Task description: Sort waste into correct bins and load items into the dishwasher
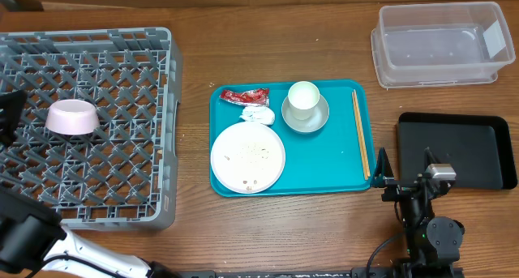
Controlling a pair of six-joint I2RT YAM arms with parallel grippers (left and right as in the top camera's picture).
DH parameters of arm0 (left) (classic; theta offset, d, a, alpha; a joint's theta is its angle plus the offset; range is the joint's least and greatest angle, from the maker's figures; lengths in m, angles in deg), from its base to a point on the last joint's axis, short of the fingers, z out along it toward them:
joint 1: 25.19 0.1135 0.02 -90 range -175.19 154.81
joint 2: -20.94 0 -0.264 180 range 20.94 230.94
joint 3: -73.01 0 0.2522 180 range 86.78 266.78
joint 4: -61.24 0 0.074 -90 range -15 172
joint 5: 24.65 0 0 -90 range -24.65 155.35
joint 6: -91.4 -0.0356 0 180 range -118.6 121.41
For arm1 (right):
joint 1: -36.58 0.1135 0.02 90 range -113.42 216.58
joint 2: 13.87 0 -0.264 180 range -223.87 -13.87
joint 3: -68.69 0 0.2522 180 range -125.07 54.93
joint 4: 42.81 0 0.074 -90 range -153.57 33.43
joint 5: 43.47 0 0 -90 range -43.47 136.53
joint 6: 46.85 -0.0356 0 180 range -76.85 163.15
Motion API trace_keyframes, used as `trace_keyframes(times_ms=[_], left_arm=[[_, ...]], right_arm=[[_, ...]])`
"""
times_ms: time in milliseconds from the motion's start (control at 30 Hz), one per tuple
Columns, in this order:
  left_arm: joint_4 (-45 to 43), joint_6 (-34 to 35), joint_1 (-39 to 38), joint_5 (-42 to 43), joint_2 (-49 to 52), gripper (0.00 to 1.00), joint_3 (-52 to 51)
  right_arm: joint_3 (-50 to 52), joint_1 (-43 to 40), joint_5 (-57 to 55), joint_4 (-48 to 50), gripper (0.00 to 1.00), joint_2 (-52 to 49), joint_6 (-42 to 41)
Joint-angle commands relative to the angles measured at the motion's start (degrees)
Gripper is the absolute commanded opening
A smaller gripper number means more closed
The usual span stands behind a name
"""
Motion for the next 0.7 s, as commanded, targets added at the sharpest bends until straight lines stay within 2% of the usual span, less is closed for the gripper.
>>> trace_keyframes(times_ms=[0,100,233,300,500,667], left_arm=[[0.2,0.4,-4.5,-3.8,-0.5,0.04,1.1],[-0.2,1.2,-7.6,-8.0,-0.5,0.04,1.1],[-2.9,6.4,-10.8,-11.8,-0.5,0.04,1.1],[-3.4,8.7,-11.9,-19.6,-0.5,0.04,1.1],[-2.3,9.0,-14.3,-45.1,-0.5,0.04,1.1],[-3.2,10.7,-15.1,-51.3,-0.5,0.04,1.1]], right_arm=[[0.6,-0.2,0.1,0.4,1.00,0.5,-0.2],[0.6,-0.2,0.1,0.4,1.00,0.5,-0.2],[0.6,-0.2,0.1,0.4,1.00,0.5,-0.2],[0.6,-0.2,0.1,0.4,1.00,0.5,-0.2],[0.6,-0.2,0.1,0.4,1.00,0.5,-0.2],[0.6,-0.2,0.1,0.4,1.00,0.5,-0.2]])
